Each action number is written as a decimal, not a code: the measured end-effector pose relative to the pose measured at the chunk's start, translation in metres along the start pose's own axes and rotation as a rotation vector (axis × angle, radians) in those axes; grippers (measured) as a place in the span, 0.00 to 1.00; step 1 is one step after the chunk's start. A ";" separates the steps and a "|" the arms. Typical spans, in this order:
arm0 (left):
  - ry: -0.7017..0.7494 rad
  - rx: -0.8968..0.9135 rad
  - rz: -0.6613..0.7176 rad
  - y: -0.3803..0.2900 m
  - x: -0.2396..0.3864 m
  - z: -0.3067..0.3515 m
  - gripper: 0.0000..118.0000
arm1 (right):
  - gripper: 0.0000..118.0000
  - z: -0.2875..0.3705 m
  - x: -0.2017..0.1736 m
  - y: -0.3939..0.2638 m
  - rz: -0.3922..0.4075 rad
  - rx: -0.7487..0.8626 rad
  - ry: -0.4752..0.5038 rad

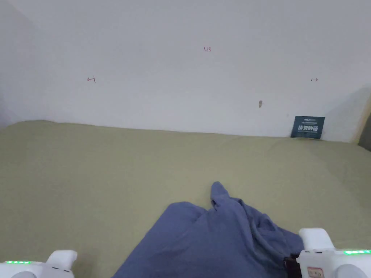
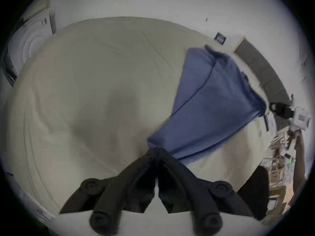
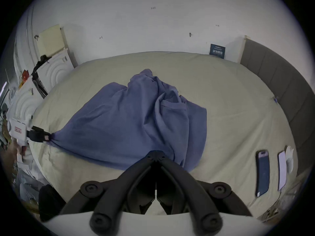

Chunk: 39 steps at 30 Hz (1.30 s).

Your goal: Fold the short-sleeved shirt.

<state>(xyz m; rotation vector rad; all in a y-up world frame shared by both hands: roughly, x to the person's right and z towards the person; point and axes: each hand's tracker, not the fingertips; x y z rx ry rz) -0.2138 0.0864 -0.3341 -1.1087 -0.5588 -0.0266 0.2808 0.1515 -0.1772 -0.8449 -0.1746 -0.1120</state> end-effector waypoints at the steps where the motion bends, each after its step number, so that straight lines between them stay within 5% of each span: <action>1: 0.028 0.000 -0.023 -0.003 0.016 0.008 0.02 | 0.00 -0.004 0.001 0.011 0.011 -0.003 0.000; 8: 0.033 0.024 -0.032 -0.011 0.044 0.024 0.02 | 0.01 -0.054 0.006 0.126 0.078 -0.024 0.001; 9: 0.031 0.026 -0.032 -0.006 0.038 0.024 0.02 | 0.07 -0.065 0.004 0.143 0.127 -0.035 -0.011; 10: 0.031 0.028 -0.033 -0.007 0.038 0.024 0.02 | 0.26 -0.076 0.000 0.157 0.182 -0.037 0.000; 12: 0.033 0.033 -0.020 -0.009 0.039 0.024 0.02 | 0.96 -0.103 -0.003 0.181 0.247 -0.029 0.039; 13: 0.026 0.026 -0.010 -0.005 0.032 0.021 0.02 | 0.98 -0.119 -0.003 0.190 0.251 -0.056 0.066; 21: 0.028 -0.013 -0.008 -0.002 0.023 0.005 0.02 | 0.94 -0.219 -0.008 0.207 0.167 -0.138 0.015; 24: 0.027 -0.017 -0.005 -0.001 0.022 0.005 0.02 | 0.86 -0.241 -0.008 0.203 0.196 -0.222 0.026; 25: 0.025 -0.017 -0.004 0.000 0.021 0.004 0.02 | 0.73 -0.242 -0.009 0.199 0.213 -0.237 0.030; 27: 0.026 -0.016 -0.008 0.001 0.020 0.004 0.02 | 0.04 -0.237 -0.013 0.195 0.225 -0.271 0.110; 29: 0.026 -0.015 -0.014 0.001 0.018 0.002 0.02 | 0.04 -0.226 -0.019 0.188 0.260 -0.175 -0.038; 31: 0.025 -0.014 -0.013 0.002 0.016 0.002 0.02 | 0.04 -0.219 -0.011 0.189 0.190 -0.141 0.055; 39: 0.005 0.102 0.067 0.011 0.012 0.024 0.02 | 0.04 -0.147 -0.006 0.219 0.158 0.047 0.069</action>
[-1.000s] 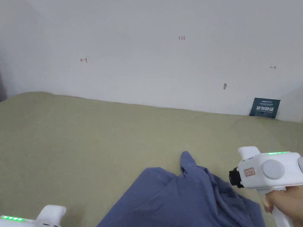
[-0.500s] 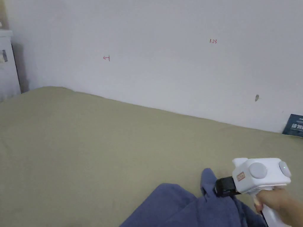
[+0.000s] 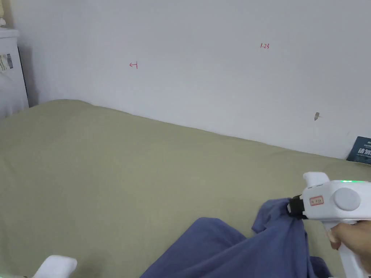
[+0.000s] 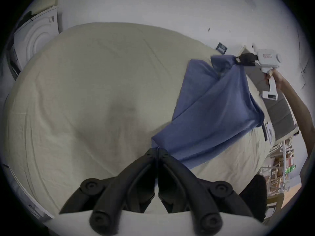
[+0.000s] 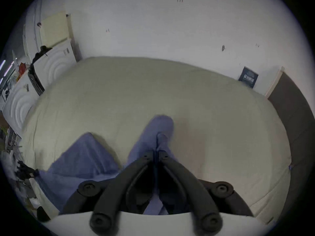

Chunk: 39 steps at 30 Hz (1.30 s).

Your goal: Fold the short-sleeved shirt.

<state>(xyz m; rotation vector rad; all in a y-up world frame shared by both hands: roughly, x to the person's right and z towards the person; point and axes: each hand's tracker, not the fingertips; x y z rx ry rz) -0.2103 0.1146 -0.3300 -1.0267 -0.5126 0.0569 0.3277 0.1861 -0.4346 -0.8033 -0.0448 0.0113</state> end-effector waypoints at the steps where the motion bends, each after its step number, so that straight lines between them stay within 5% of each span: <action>1: -0.013 0.024 0.015 0.005 -0.001 0.005 0.02 | 0.04 0.010 0.002 0.006 -0.009 0.018 0.000; 21: 0.131 0.335 -0.138 0.285 0.053 0.056 0.02 | 0.04 0.165 0.064 0.133 -0.125 0.369 -0.185; 33: 0.192 0.533 -0.178 0.379 0.091 0.080 0.02 | 0.04 0.191 0.083 0.199 -0.167 0.534 -0.300; 39: 0.199 0.668 -0.093 0.414 0.097 0.102 0.02 | 0.04 0.198 0.086 0.215 -0.180 0.616 -0.304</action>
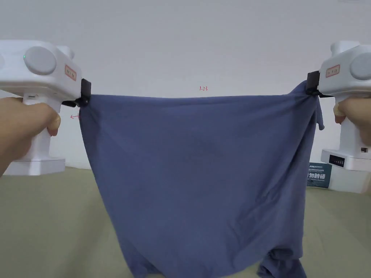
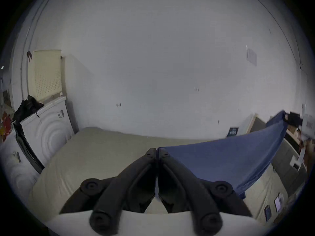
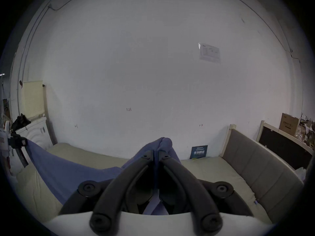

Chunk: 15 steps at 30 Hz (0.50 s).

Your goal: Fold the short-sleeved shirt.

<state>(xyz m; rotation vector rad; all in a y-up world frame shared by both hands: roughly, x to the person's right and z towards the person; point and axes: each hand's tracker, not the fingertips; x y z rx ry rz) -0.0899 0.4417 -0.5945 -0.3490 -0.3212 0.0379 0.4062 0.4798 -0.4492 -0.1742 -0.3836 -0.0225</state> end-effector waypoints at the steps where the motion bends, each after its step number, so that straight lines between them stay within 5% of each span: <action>1: 0.014 0.031 -0.018 0.006 0.003 0.002 0.02 | 0.04 0.001 -0.002 0.003 -0.018 0.044 -0.009; 8: 0.048 0.075 -0.009 0.031 0.000 0.004 0.02 | 0.04 0.009 -0.013 0.023 -0.002 0.110 0.023; 15: 0.033 0.041 -0.036 -0.011 -0.012 0.014 0.02 | 0.04 0.028 -0.009 -0.019 0.013 0.012 0.044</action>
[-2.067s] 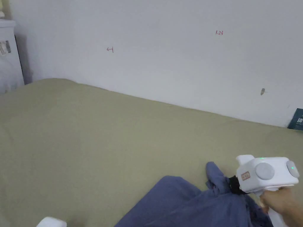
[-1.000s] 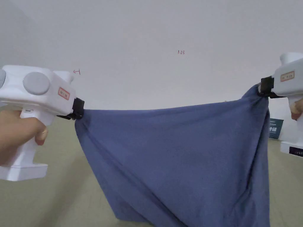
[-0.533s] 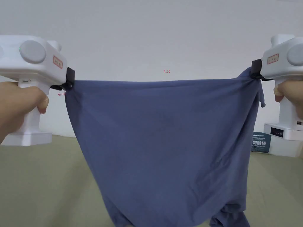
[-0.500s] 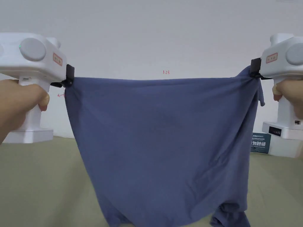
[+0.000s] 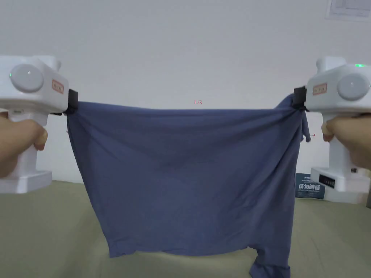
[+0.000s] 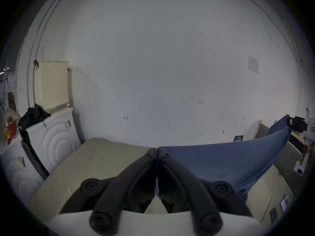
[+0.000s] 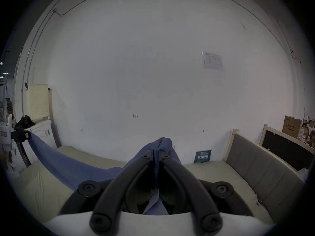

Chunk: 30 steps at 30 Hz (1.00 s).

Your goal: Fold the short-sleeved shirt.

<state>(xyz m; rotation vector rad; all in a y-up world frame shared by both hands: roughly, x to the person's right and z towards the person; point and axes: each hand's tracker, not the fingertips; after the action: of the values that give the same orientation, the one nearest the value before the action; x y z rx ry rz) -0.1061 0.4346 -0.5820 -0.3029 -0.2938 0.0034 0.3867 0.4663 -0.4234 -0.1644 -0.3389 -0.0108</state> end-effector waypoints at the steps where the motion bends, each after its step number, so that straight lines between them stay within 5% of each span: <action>1: -0.005 -0.004 -0.005 -0.009 -0.001 0.003 0.02 | 0.04 0.006 0.000 -0.009 0.002 -0.013 0.004; 11: -0.046 -0.098 -0.011 -0.124 -0.002 0.043 0.02 | 0.04 0.074 0.009 -0.123 0.017 -0.109 0.010; 30: -0.109 -0.410 0.051 -0.315 -0.017 0.164 0.02 | 0.04 0.216 0.041 -0.319 -0.105 -0.486 -0.012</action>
<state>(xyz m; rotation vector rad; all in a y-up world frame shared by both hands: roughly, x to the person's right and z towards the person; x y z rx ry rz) -0.1825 0.1816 -0.3444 -0.7191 -0.3948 0.0099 0.3418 0.1874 -0.1582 -0.6278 -0.3527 -0.1972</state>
